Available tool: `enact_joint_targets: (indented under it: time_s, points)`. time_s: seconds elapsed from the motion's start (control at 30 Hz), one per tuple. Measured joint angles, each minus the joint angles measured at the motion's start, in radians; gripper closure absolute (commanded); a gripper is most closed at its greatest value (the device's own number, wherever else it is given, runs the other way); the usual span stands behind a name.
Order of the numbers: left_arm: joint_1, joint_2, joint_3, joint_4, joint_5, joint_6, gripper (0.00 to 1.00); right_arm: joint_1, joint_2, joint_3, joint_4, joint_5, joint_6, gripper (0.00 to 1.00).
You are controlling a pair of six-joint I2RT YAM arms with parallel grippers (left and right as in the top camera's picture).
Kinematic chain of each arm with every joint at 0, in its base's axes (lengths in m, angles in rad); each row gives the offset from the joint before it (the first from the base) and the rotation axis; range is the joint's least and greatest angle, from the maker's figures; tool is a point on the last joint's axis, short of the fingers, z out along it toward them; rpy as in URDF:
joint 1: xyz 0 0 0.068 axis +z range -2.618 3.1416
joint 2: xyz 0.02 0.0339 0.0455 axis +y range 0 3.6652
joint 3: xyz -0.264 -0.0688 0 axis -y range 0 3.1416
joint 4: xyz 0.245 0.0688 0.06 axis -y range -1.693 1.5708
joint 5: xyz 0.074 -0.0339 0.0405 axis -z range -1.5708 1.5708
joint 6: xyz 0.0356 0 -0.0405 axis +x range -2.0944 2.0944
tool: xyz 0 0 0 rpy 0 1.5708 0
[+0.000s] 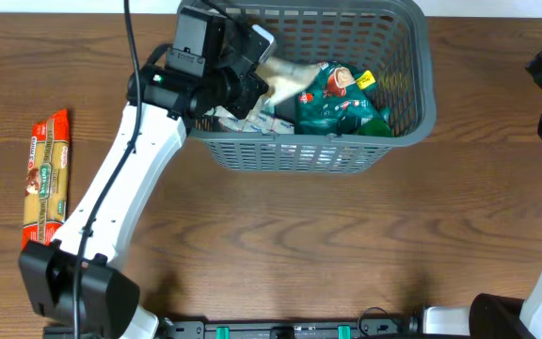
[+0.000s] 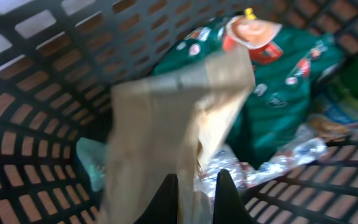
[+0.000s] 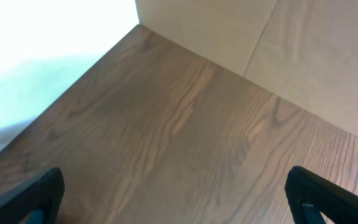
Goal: Pack container
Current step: 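Release the pouch into the basket and withdraw the left gripper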
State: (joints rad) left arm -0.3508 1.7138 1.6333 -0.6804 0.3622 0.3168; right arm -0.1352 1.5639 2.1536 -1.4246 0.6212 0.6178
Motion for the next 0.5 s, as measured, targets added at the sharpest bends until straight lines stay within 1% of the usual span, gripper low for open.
enact_joint_targets:
  time_s: [0.17,0.2,0.23,0.27,0.5]
  points:
    - [0.002,0.003,0.000,0.001,-0.024,0.006,0.93,0.000,0.000,0.000,0.000,0.000,0.000,0.01]
    - [0.002,0.003,0.000,0.001,-0.027,0.006,0.63,0.000,0.000,0.000,0.000,0.000,0.000,0.01]
    - [0.003,0.003,0.000,0.001,-0.030,0.014,0.13,0.000,0.000,0.000,0.000,0.000,0.000,0.01]
    - [0.003,0.003,0.000,0.001,-0.030,0.015,0.01,0.000,0.000,0.000,0.000,0.000,0.000,0.01]
    - [0.003,0.003,0.000,0.013,-0.032,0.016,0.01,0.000,0.000,0.000,0.000,0.000,0.000,0.01]
